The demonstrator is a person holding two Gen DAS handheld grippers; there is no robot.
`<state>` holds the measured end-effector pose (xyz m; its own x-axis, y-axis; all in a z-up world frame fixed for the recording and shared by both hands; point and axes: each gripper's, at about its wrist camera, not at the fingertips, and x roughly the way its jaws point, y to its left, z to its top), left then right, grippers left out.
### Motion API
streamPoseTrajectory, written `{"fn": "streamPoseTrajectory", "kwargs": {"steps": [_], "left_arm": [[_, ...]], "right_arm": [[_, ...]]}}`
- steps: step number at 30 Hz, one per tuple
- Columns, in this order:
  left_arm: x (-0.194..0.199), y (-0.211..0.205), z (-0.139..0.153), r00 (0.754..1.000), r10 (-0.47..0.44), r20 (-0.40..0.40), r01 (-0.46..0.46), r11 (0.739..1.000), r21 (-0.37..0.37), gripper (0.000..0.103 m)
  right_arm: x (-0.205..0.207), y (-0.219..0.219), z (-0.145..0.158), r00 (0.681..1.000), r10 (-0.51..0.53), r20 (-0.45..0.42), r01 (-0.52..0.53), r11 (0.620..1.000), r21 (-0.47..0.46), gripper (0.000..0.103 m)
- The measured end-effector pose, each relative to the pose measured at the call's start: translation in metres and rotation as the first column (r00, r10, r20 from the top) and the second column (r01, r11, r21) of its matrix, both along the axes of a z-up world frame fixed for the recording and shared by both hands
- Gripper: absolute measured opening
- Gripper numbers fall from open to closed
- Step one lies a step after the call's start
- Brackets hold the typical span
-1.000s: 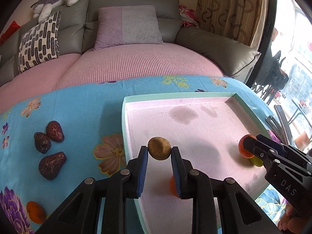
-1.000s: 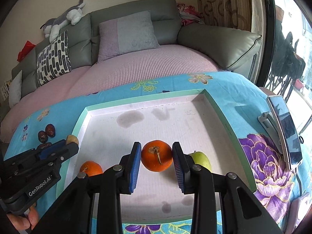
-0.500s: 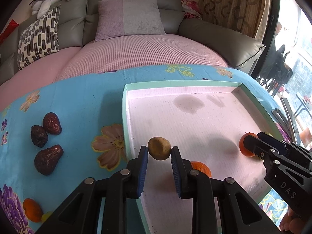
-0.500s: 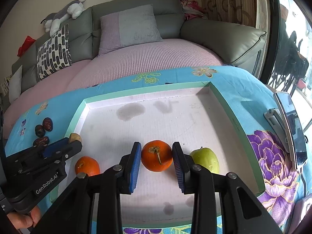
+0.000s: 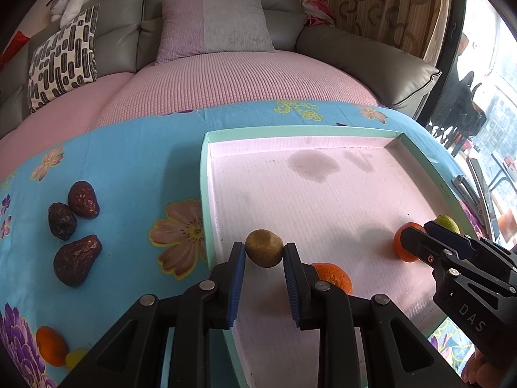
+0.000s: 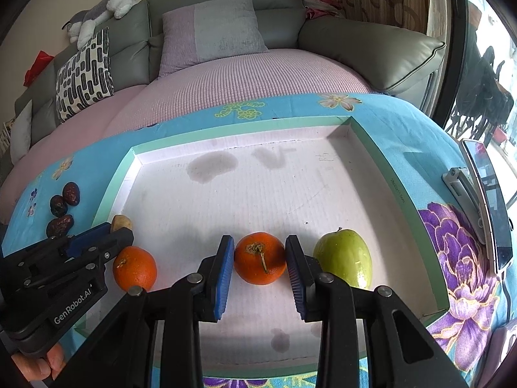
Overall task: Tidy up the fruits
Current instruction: 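Carry the brown fruit and orange into the tray and open both grippers, then withdraw both open grippers from the tray toward the remaining fruit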
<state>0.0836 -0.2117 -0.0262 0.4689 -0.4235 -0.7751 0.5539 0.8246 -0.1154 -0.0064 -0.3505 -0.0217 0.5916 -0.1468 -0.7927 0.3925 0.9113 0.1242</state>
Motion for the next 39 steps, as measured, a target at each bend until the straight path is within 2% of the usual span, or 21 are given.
{"fn": "streamPoseTrajectory", "kwargs": {"steps": [10,20,21,23,24,25,27,29,31,37,39], "left_arm": [[-0.001,-0.001,0.002,1.000,-0.003,0.002,0.003,1.000,0.018,0.027],[-0.006,0.011,0.021,1.000,0.018,0.007,-0.019,0.999,0.028,0.029],[-0.005,0.014,0.023,1.000,0.028,0.004,-0.028,0.999,0.028,0.032],[-0.004,0.021,0.027,0.998,0.057,0.005,-0.057,0.998,0.034,0.045],[-0.004,0.025,0.029,0.997,0.075,0.009,-0.075,0.996,0.040,0.064],[-0.004,0.029,0.031,0.996,0.090,0.020,-0.091,0.995,0.045,0.074],[-0.003,0.038,0.035,0.992,0.116,0.042,-0.118,0.991,0.056,0.074],[0.000,0.047,0.036,0.988,0.147,0.051,-0.151,0.986,0.071,0.076],[0.003,0.055,0.035,0.984,0.172,0.049,-0.176,0.980,0.091,0.084],[0.009,0.077,0.031,0.974,0.221,0.050,-0.226,0.966,0.124,0.100],[0.009,0.082,0.030,0.972,0.227,0.057,-0.233,0.962,0.139,0.101]], "right_arm": [[0.001,0.002,0.000,1.000,0.004,-0.006,-0.004,1.000,-0.006,0.034],[0.000,0.003,0.003,1.000,0.008,-0.013,-0.009,1.000,-0.017,0.035],[0.000,0.003,0.004,1.000,0.009,-0.014,-0.010,1.000,-0.017,0.038],[0.000,0.004,0.006,1.000,0.014,-0.019,-0.014,1.000,-0.024,0.047],[0.000,0.006,0.007,1.000,0.017,-0.024,-0.018,0.999,-0.031,0.050],[0.000,0.007,0.008,0.999,0.021,-0.027,-0.022,0.999,-0.038,0.050],[-0.001,0.010,0.011,0.999,0.032,-0.029,-0.033,0.998,-0.050,0.051],[-0.001,0.014,0.015,0.999,0.044,-0.026,-0.045,0.997,-0.060,0.055],[-0.001,0.017,0.017,0.998,0.056,-0.022,-0.058,0.997,-0.059,0.065],[0.003,0.026,0.016,0.995,0.088,-0.046,-0.092,0.993,-0.077,0.068],[0.004,0.027,0.015,0.995,0.090,-0.050,-0.094,0.993,-0.076,0.068]]}}
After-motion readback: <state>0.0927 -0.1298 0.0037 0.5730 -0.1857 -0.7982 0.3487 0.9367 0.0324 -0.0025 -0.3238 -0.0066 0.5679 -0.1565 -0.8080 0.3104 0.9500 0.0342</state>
